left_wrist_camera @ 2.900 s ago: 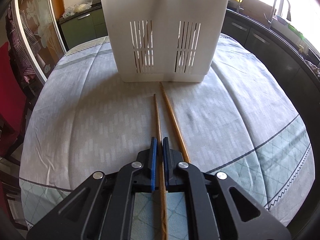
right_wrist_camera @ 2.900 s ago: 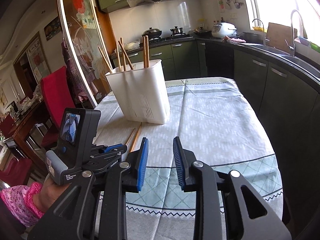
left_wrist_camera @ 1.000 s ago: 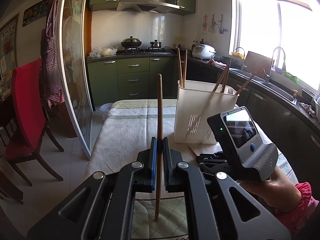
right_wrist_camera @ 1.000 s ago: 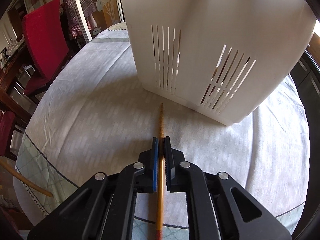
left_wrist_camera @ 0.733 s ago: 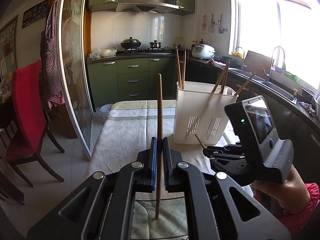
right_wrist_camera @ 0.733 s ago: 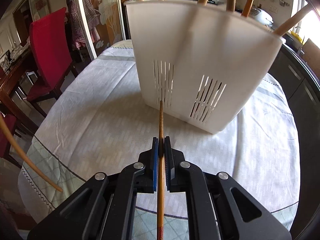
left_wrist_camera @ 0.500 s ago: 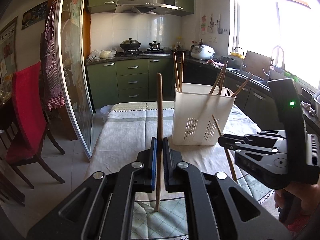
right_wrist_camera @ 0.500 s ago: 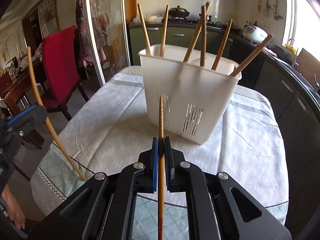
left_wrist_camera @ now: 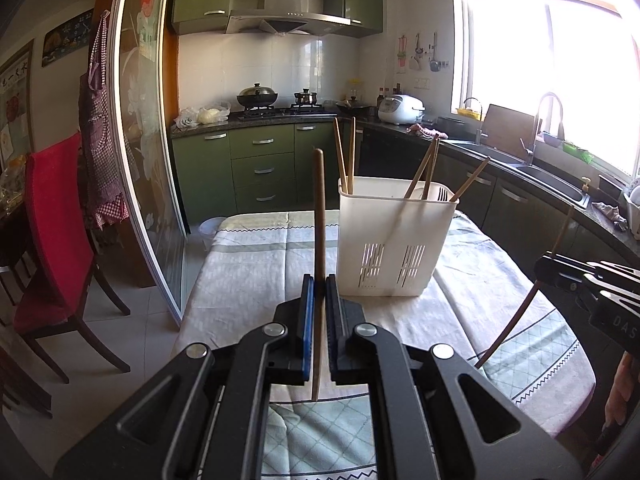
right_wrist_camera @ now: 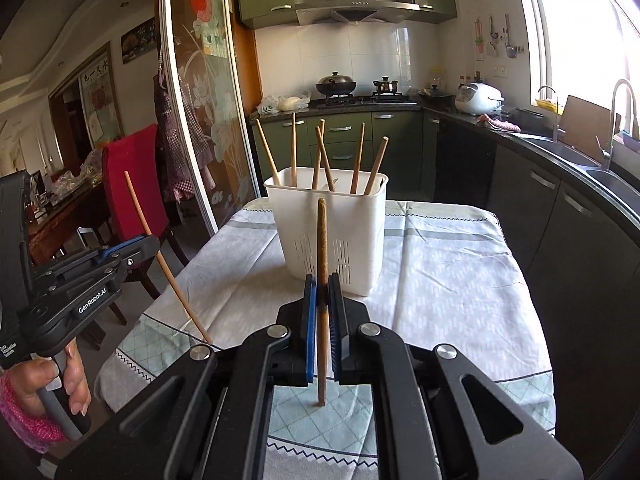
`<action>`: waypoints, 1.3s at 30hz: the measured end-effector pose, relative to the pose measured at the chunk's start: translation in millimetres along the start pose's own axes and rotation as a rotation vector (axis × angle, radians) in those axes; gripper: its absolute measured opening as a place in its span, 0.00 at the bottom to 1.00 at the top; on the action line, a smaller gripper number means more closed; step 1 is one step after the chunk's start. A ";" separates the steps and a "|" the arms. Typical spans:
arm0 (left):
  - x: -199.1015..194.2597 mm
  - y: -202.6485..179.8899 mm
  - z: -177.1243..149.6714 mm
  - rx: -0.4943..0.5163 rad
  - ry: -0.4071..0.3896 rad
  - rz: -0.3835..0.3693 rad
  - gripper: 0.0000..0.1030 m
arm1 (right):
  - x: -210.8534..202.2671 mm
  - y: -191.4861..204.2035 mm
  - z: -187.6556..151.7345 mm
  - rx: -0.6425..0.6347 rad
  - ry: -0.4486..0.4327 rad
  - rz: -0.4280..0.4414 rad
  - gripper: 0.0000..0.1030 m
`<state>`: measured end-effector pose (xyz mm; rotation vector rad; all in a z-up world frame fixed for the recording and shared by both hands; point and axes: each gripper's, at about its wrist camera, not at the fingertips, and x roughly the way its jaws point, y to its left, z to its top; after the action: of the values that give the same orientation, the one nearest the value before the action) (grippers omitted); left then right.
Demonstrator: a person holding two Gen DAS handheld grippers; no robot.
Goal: Organize utensils
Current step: 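Drop the left gripper's chopstick into the caddy while the right gripper holds its chopstick upright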
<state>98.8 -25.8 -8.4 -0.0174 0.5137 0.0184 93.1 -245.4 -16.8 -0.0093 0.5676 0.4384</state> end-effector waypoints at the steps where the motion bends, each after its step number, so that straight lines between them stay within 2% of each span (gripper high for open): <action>1: -0.5 -0.7 0.2 0.001 0.000 -0.003 0.05 | -4.4 -2.3 -3.1 0.001 0.000 0.000 0.07; 11: -8.0 -11.0 5.5 0.022 -0.017 -0.022 0.05 | -13.4 -0.8 -14.6 -0.005 -0.010 -0.014 0.06; 17: -10.9 -14.4 23.3 0.023 -0.002 -0.064 0.05 | -10.5 -1.5 -14.0 -0.007 -0.009 -0.013 0.07; 25: -8.5 -28.7 77.8 0.041 0.010 -0.128 0.05 | -9.8 -7.2 -14.8 0.004 -0.011 0.000 0.07; 32: -2.6 -41.2 143.7 0.041 -0.056 -0.128 0.05 | -13.1 -13.4 -16.1 0.015 -0.009 0.013 0.07; 39: 30.8 -53.7 189.6 0.033 -0.124 -0.089 0.05 | -14.7 -10.5 -16.5 0.006 -0.007 0.035 0.07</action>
<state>219.9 -75.0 142.3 -0.0072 0.3887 -0.0759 77.7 -262.9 -24.3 0.0077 0.5626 0.4708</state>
